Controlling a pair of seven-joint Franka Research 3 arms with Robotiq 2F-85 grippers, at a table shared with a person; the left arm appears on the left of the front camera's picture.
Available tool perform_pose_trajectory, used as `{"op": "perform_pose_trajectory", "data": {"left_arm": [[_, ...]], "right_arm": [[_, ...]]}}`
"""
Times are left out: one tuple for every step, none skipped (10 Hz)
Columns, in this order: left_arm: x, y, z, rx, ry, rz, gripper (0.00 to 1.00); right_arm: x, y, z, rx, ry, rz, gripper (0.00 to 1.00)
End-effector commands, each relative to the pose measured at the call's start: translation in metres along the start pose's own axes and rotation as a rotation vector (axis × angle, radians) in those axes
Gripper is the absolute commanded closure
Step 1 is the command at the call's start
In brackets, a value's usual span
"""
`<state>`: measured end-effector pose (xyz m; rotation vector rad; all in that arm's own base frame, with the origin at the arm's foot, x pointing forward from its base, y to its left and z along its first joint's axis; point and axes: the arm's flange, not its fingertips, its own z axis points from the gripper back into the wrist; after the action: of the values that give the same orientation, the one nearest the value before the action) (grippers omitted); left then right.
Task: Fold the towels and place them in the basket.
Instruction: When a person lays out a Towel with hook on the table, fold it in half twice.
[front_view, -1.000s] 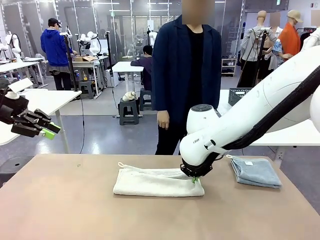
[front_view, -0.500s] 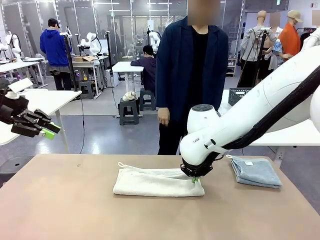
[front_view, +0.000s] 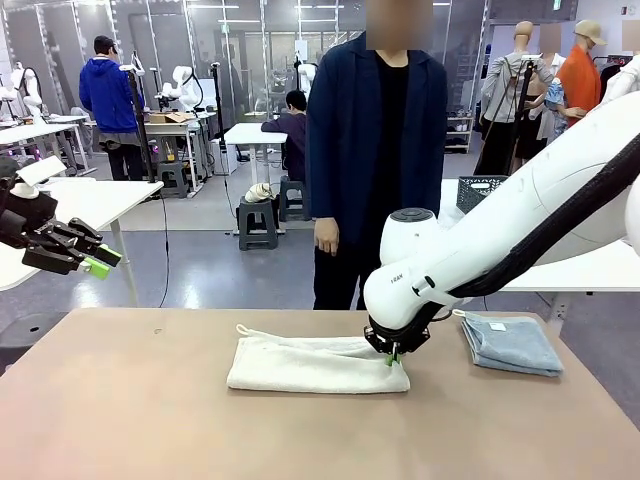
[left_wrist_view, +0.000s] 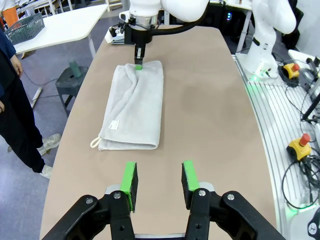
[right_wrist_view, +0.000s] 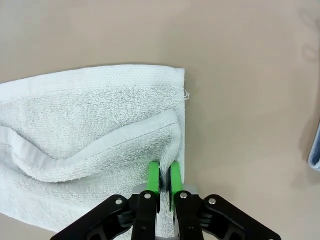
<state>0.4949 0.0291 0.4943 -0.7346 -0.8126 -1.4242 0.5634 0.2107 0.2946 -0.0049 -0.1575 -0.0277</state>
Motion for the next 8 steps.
{"op": "perform_pose_trajectory", "data": {"left_arm": [[0.000,-0.001,0.001,-0.002,-0.003,-0.007,0.53],[0.000,-0.001,0.001,-0.002,-0.003,-0.007,0.53],[0.000,-0.001,0.001,-0.002,-0.003,-0.007,0.53],[0.000,-0.001,0.001,-0.002,-0.003,-0.007,0.53],[0.000,-0.001,0.001,-0.002,-0.003,-0.007,0.53],[0.000,-0.001,0.001,-0.002,-0.003,-0.007,0.53],[0.000,-0.001,0.001,-0.002,-0.003,-0.007,0.53],[0.000,-0.001,0.001,-0.002,-0.003,-0.007,0.53]], "right_arm": [[-0.008,-0.020,-0.002,0.032,-0.002,0.016,0.70],[-0.009,-0.023,-0.001,0.041,-0.007,0.007,0.68],[-0.009,-0.025,-0.001,0.042,-0.013,0.011,0.68],[-0.010,-0.027,-0.001,0.050,-0.015,0.016,0.68],[-0.009,-0.028,-0.001,0.054,-0.018,0.019,0.68],[-0.009,-0.029,-0.002,0.058,-0.019,0.019,0.68],[-0.008,-0.030,-0.005,0.076,-0.016,0.017,0.68],[-0.008,-0.030,-0.009,0.103,-0.013,0.020,0.68]]}}
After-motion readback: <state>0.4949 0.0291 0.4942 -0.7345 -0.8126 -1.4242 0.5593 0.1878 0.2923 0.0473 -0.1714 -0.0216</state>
